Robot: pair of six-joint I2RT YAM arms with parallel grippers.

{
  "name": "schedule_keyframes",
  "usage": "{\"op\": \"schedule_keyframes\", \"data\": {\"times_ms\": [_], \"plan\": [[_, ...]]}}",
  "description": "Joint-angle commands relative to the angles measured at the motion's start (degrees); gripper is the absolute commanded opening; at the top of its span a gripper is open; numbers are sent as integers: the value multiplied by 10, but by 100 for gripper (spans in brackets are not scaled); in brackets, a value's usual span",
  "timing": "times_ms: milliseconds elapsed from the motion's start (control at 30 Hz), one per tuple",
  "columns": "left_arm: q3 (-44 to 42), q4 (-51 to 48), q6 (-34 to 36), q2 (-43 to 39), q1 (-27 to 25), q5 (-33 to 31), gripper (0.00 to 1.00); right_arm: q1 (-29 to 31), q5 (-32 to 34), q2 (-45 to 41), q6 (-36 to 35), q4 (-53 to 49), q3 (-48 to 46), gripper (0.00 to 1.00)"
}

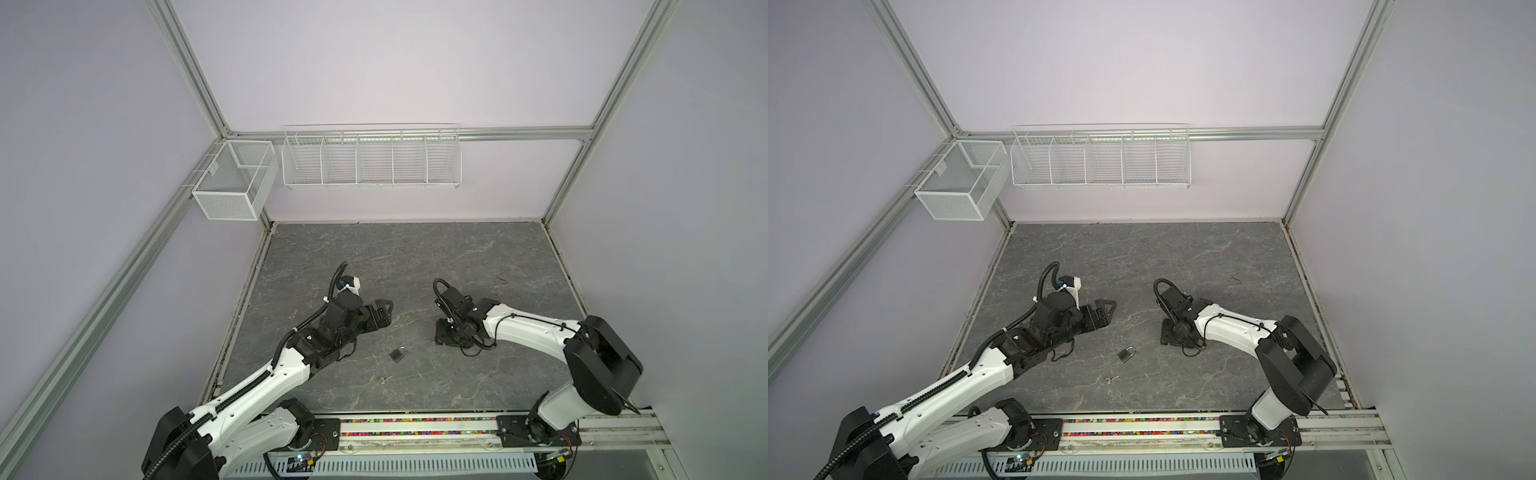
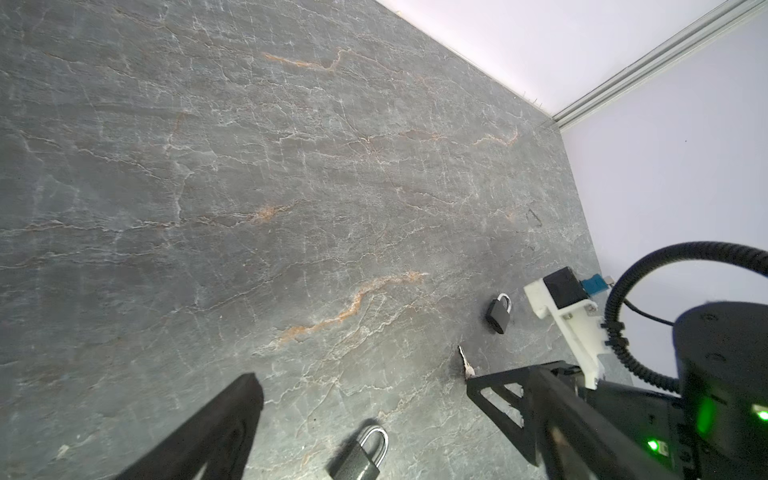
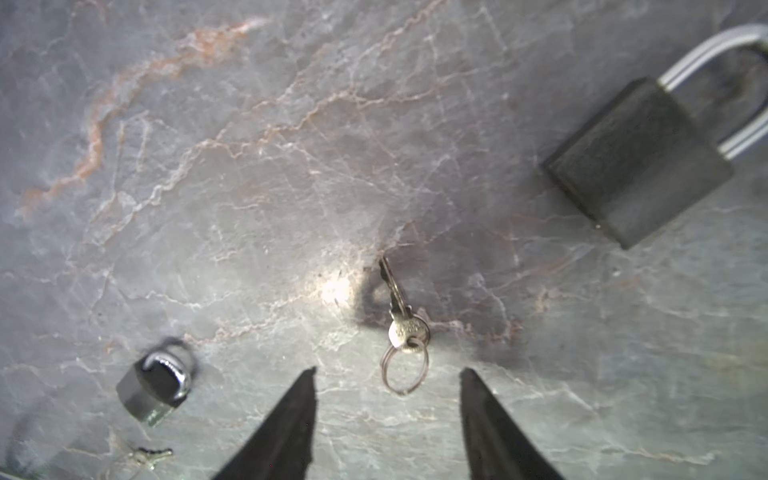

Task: Unlock with the key
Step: 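Lower the right gripper and close it on the silver key's ring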

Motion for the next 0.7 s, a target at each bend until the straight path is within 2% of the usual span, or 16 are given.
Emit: {"op": "schedule_keyframes", "data": {"times_ms": [0, 333, 467, 667], "plan": [[3, -2, -8, -12, -3, -3, 100, -2, 9, 13, 23, 7, -9, 48], [6, -3, -8, -7, -3, 2, 100, -1, 17, 21, 22, 11, -9, 36], [6, -4, -8, -7, -3, 2, 100, 0, 21, 22, 22, 12, -27, 36], [0, -5, -9, -12, -3, 1, 100, 0, 25, 24, 23, 21, -36, 30]]}}
